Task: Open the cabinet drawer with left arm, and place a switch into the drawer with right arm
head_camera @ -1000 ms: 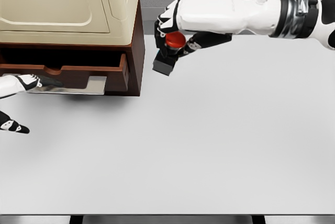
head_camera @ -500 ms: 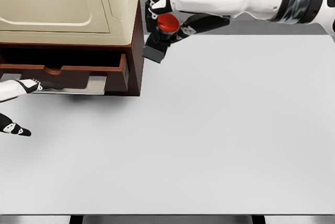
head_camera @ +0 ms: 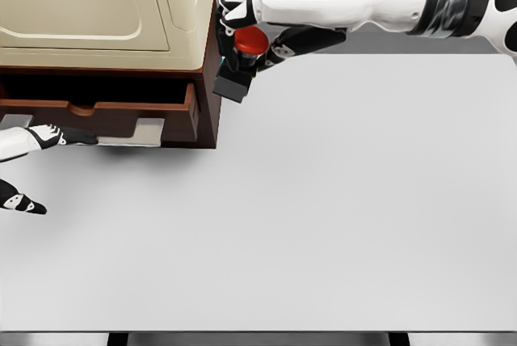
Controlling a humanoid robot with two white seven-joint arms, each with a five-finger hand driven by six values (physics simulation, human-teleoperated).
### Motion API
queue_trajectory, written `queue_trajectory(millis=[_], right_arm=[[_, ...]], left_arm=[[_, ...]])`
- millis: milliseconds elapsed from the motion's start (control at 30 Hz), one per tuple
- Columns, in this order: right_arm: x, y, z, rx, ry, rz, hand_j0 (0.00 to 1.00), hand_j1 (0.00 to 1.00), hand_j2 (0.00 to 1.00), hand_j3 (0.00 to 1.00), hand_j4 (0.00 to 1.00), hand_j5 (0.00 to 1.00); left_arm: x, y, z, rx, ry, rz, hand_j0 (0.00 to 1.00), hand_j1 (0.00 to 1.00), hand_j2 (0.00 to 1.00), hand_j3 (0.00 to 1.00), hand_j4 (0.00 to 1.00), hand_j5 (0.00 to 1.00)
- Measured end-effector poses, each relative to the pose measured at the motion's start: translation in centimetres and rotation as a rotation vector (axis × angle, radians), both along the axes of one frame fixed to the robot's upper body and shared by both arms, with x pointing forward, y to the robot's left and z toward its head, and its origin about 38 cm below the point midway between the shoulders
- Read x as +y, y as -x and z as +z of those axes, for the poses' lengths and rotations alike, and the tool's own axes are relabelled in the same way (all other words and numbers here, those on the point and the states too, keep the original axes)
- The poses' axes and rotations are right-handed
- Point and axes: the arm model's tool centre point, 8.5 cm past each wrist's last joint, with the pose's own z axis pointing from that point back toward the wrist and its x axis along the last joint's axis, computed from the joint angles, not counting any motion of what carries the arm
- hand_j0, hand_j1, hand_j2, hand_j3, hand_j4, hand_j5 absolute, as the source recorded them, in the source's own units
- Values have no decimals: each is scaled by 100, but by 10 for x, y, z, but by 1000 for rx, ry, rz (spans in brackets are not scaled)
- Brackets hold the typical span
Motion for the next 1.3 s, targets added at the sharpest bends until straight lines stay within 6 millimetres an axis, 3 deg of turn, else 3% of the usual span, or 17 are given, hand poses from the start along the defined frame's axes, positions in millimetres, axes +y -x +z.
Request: queue_trajectory(millis=[167, 300, 767, 1033, 1300], right_arm=[[0, -1, 0, 2, 0, -3, 31, 31, 31, 31, 31, 31], [-4, -13, -3, 10, 19, -35, 31, 31, 31, 31, 31, 31], [26, -18, -1, 6, 47, 12, 30, 30, 30, 30, 30, 30], [55, -12, -6, 12, 81, 79, 30, 30, 30, 30, 30, 30], [59, -24, -8, 19, 102, 58, 30, 30, 30, 30, 30, 30]], left_arm=[[0, 1, -1, 10, 13, 11, 100, 100, 100, 100, 100, 100], [-1, 1, 0, 7, 13, 7, 100, 100, 100, 100, 100, 100], [-5, 4, 5, 1, 10, -28, 100, 100, 100, 100, 100, 100], [0, 6, 9, 9, -11, -23, 100, 100, 100, 100, 100, 100], [5, 4, 11, 5, -20, -6, 100, 100, 100, 100, 100, 100]])
